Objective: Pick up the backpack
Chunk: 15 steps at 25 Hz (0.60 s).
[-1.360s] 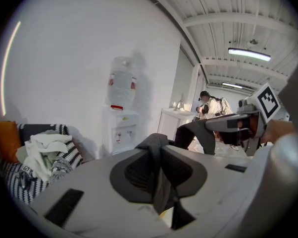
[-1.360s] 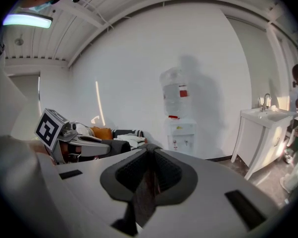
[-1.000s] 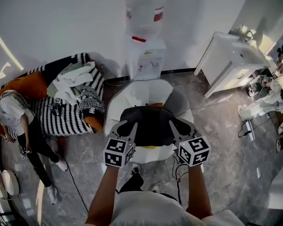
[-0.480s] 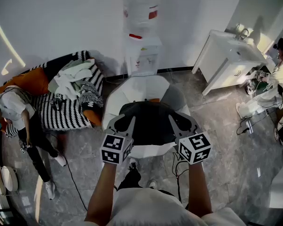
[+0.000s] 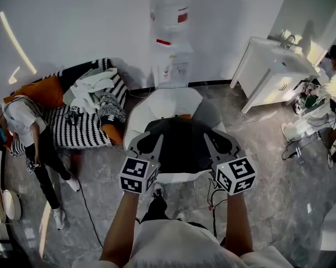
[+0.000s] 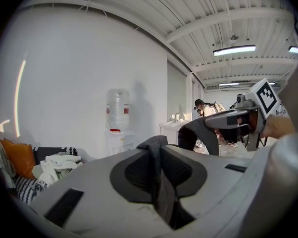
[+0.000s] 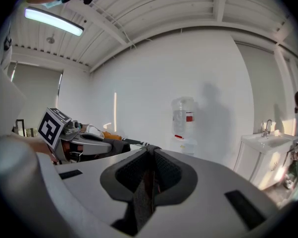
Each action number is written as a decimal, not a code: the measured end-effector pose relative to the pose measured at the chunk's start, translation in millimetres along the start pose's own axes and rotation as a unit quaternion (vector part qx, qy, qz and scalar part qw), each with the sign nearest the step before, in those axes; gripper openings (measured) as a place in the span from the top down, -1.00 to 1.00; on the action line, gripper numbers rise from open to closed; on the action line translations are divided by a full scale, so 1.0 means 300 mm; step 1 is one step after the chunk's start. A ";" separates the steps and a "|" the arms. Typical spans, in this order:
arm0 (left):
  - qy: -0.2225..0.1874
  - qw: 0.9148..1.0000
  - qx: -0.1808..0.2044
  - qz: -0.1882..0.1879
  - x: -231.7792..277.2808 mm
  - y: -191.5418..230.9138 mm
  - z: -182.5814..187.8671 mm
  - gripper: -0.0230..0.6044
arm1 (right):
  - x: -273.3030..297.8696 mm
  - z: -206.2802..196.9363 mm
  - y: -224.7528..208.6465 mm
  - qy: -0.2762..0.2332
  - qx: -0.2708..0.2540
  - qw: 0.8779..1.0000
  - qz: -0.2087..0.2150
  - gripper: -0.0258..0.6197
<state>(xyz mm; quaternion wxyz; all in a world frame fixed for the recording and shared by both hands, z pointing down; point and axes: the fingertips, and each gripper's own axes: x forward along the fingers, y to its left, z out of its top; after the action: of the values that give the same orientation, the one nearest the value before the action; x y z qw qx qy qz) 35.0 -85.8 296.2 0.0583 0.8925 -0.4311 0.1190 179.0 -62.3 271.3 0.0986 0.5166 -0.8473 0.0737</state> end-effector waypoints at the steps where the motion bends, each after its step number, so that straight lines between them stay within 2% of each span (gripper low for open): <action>1: -0.001 1.000 0.001 0.001 -0.014 -0.012 0.000 0.75 | -0.015 -0.001 0.006 -0.002 -0.001 1.000 0.001 0.79; 15: -0.028 0.999 0.012 0.019 -0.223 -0.187 0.039 0.75 | -0.263 0.019 0.108 -0.031 -0.022 0.999 0.017 0.79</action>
<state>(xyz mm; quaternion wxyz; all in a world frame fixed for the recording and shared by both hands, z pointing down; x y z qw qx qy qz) 40.6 -2.8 267.3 0.0335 0.8877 -0.4480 0.1005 184.9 19.3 245.9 0.0824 0.5022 -0.8598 0.0411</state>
